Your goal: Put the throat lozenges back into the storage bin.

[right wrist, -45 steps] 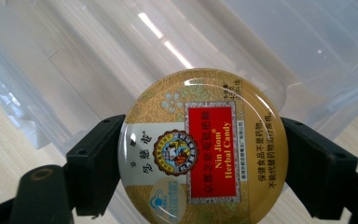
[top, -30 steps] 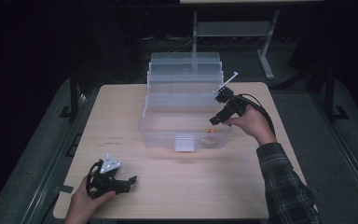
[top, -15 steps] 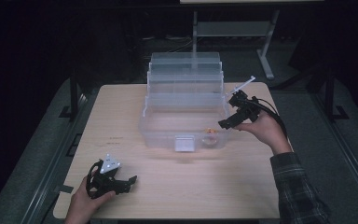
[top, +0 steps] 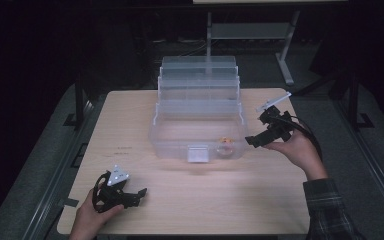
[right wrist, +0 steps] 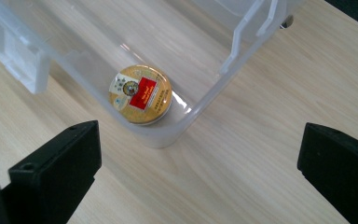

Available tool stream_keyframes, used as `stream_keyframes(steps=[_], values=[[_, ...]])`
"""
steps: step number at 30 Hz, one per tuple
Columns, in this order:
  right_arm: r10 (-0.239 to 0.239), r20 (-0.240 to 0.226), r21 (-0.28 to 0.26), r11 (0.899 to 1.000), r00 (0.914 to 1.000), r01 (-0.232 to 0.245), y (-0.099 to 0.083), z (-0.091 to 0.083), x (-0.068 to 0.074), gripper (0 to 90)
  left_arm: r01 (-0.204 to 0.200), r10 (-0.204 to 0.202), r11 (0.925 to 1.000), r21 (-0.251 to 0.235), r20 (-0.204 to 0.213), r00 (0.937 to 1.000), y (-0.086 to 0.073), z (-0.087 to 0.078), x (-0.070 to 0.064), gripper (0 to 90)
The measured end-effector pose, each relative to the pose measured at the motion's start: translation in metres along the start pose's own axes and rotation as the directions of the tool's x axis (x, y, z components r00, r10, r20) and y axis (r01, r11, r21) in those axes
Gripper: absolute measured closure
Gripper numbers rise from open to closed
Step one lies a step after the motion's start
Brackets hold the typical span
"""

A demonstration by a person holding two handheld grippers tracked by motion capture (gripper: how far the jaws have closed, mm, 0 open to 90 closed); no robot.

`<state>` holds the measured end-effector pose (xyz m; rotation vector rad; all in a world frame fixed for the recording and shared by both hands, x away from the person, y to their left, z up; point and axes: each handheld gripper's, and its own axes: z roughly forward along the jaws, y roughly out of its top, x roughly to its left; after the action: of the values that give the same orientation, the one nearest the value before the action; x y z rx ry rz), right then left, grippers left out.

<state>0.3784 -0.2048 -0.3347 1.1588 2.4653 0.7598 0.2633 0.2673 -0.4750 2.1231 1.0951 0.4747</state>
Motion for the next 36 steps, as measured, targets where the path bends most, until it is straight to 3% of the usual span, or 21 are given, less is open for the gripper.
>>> stream_keyframes(steps=[11, 23, 36], values=[[0.032, 0.008, -0.021, 0.999, 0.9995, -0.032, -0.038, -0.005, 0.0, 0.0, 0.003, -0.003, 1.0, -0.001, 0.001, 1.0, 0.0, 0.0, 0.0, 10.6], [0.083, 0.03, -0.056, 0.995, 0.9961, -0.081, -0.096, 0.0, 0.004, 0.0, 0.003, -0.003, 1.0, -0.003, 0.001, 1.0, 0.0, 0.0, 0.0, 10.7], [0.14, 0.032, -0.046, 0.989, 0.9896, -0.138, -0.158, 0.011, 0.009, 0.0, 0.001, -0.001, 1.0, -0.001, 0.0, 1.0, 0.0, 0.0, 0.0, 10.6]])
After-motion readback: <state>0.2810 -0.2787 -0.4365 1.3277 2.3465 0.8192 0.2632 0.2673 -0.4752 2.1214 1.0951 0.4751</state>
